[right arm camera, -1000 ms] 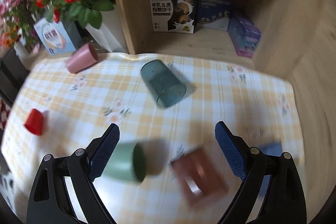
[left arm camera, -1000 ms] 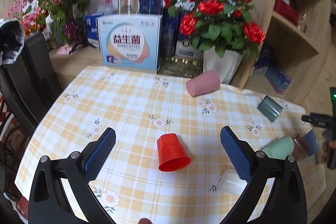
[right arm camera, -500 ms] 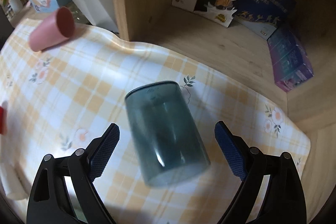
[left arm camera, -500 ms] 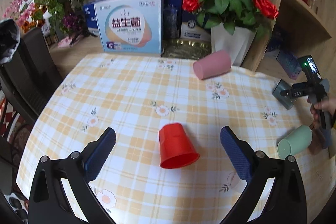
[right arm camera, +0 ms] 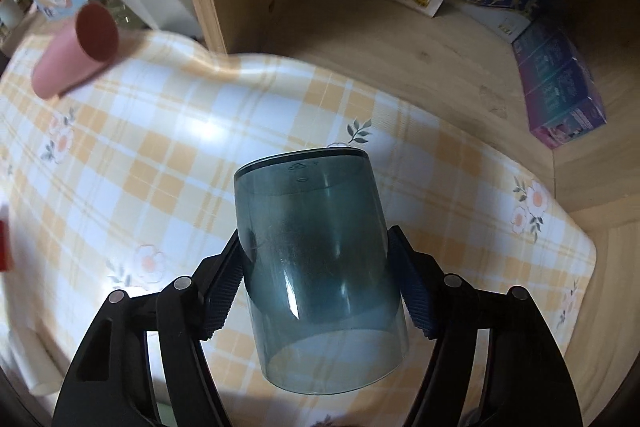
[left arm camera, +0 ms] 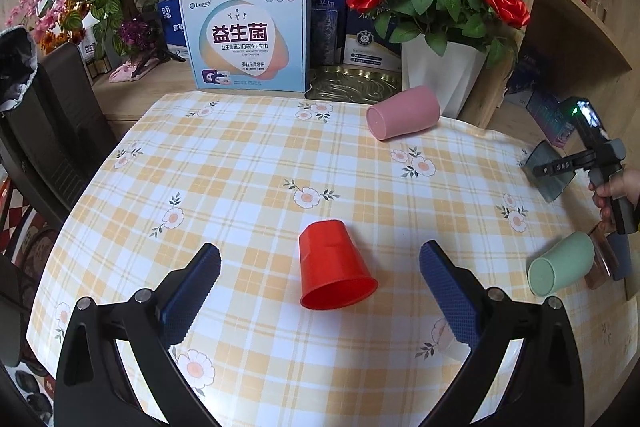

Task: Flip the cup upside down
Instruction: 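Lift the teal cup off the table with the right gripper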

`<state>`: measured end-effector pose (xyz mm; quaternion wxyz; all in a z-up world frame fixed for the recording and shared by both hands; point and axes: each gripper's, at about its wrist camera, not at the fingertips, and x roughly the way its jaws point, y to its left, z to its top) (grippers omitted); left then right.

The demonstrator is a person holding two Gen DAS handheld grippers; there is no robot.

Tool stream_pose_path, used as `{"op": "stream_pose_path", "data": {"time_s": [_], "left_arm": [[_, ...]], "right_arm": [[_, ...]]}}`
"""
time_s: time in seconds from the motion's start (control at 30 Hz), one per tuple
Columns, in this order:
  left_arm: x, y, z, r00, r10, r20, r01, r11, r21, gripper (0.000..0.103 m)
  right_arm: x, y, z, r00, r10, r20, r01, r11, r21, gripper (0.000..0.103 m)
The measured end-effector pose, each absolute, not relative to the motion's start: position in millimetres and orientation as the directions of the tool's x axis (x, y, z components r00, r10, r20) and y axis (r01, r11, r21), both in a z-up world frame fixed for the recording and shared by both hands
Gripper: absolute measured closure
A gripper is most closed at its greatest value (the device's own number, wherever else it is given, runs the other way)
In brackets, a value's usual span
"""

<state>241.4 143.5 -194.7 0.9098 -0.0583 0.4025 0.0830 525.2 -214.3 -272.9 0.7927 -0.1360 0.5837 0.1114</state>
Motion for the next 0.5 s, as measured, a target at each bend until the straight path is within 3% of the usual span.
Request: {"op": "stream_pose_path", "data": {"time_s": [0.5], "left_arm": [[195.2,133.2,-173.3,0.704,0.068,-0.707,-0.168,0.983,-0.073,0.006]], "right_arm": [[416.5,-234.9,-179.1,0.382,0.039,-0.923,-0.288,0.955,-0.079,0.036]]}}
